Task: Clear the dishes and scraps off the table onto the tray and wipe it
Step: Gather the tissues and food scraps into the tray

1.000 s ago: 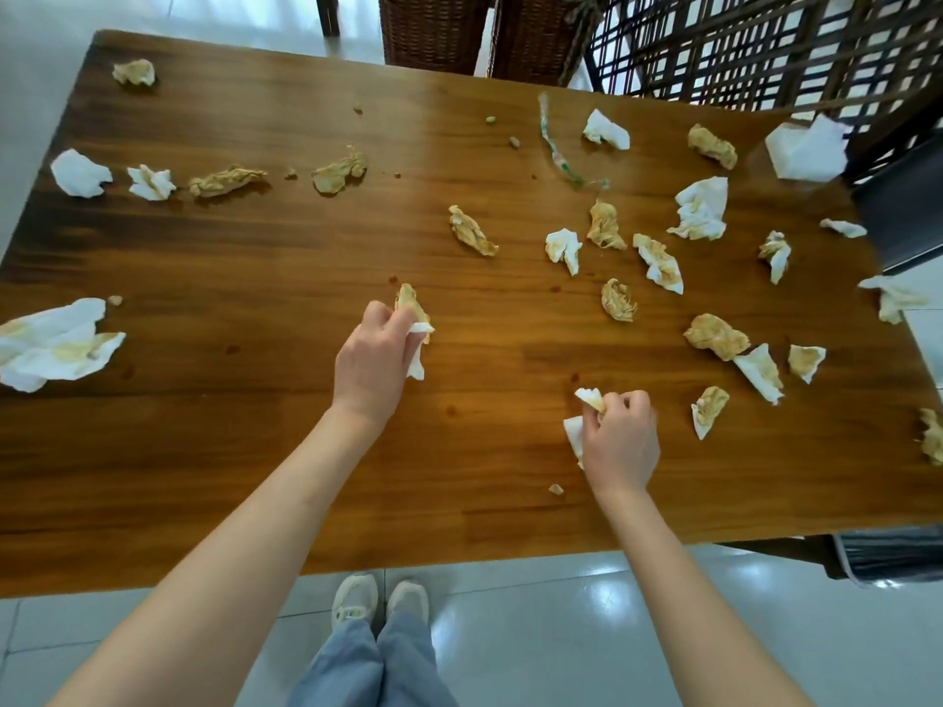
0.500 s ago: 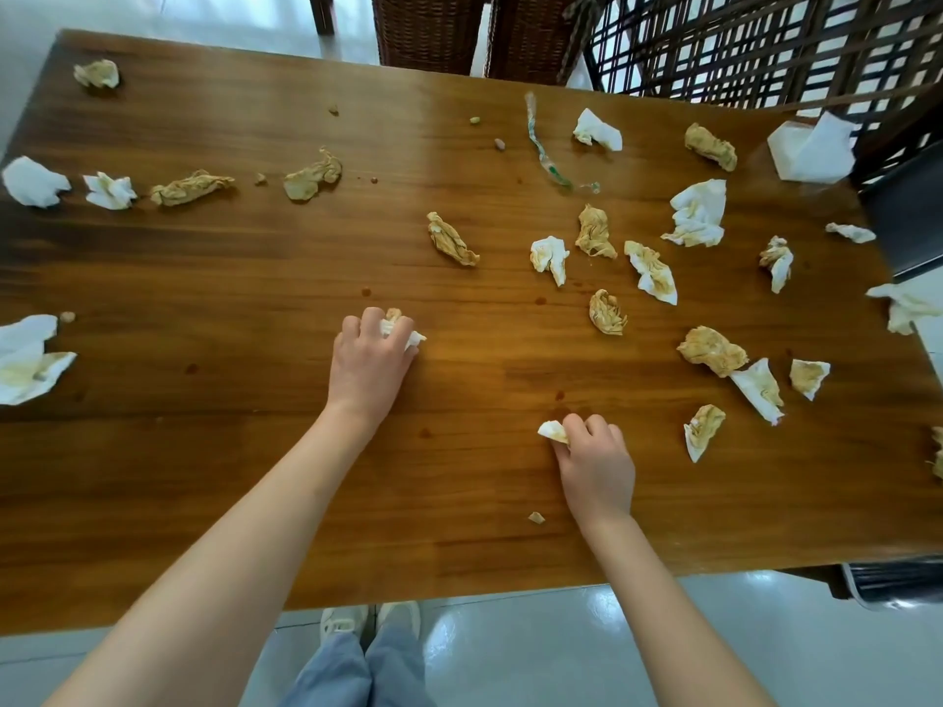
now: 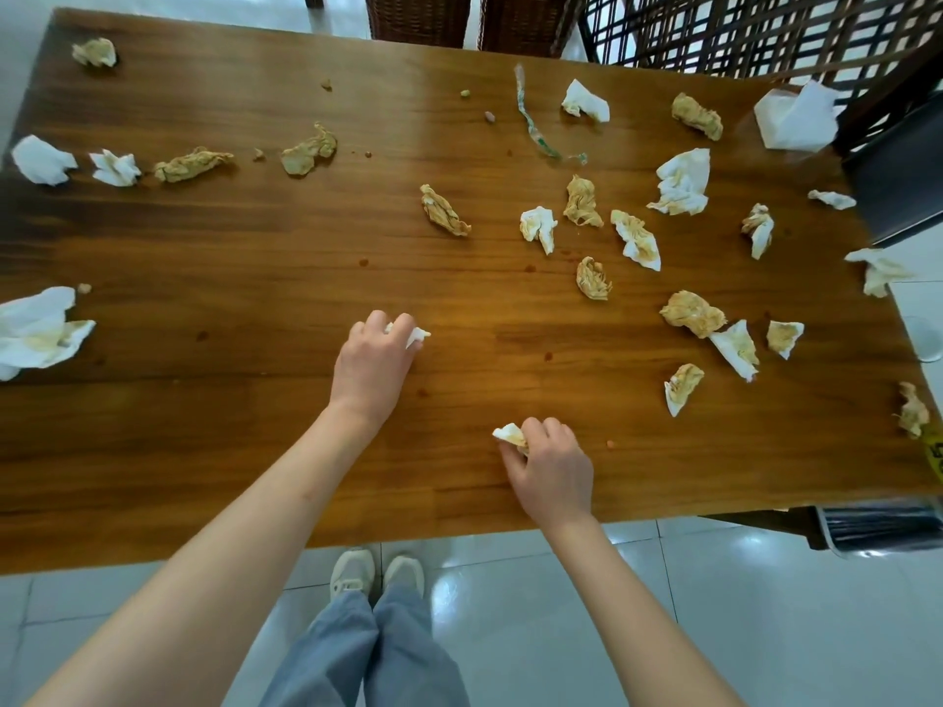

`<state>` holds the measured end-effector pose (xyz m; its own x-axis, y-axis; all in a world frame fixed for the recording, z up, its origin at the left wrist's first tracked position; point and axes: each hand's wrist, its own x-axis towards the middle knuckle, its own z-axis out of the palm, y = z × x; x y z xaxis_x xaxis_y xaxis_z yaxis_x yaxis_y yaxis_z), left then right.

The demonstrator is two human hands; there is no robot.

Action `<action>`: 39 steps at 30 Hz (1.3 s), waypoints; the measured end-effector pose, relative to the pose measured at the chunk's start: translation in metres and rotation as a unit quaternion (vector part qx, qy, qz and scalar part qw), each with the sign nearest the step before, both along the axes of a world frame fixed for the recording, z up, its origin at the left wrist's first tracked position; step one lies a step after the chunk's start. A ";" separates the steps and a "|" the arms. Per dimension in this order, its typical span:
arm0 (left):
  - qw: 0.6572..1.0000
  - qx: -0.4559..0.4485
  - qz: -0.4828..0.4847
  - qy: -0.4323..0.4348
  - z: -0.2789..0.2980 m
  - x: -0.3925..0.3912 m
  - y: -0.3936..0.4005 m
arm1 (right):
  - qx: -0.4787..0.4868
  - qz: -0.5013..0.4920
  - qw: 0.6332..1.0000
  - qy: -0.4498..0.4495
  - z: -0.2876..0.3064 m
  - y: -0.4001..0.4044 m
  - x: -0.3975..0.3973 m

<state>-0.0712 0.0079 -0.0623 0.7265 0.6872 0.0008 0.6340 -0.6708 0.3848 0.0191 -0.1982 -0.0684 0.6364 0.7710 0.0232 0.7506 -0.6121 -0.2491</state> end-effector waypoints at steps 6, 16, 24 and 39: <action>1.000 -0.006 0.010 -0.004 0.002 -0.012 -0.002 | -0.040 0.053 0.995 -0.076 -0.011 -0.002 -0.009; 1.000 -0.015 0.009 -0.016 0.000 -0.019 -0.010 | -0.009 -0.126 0.991 -0.038 0.003 -0.023 0.046; 1.000 -0.024 -0.003 -0.014 0.003 -0.013 -0.021 | -0.112 -0.167 0.980 -0.011 -0.013 -0.032 0.063; 0.995 0.000 0.098 -0.007 0.019 -0.080 0.016 | -0.012 -0.092 0.996 0.005 -0.001 0.022 0.038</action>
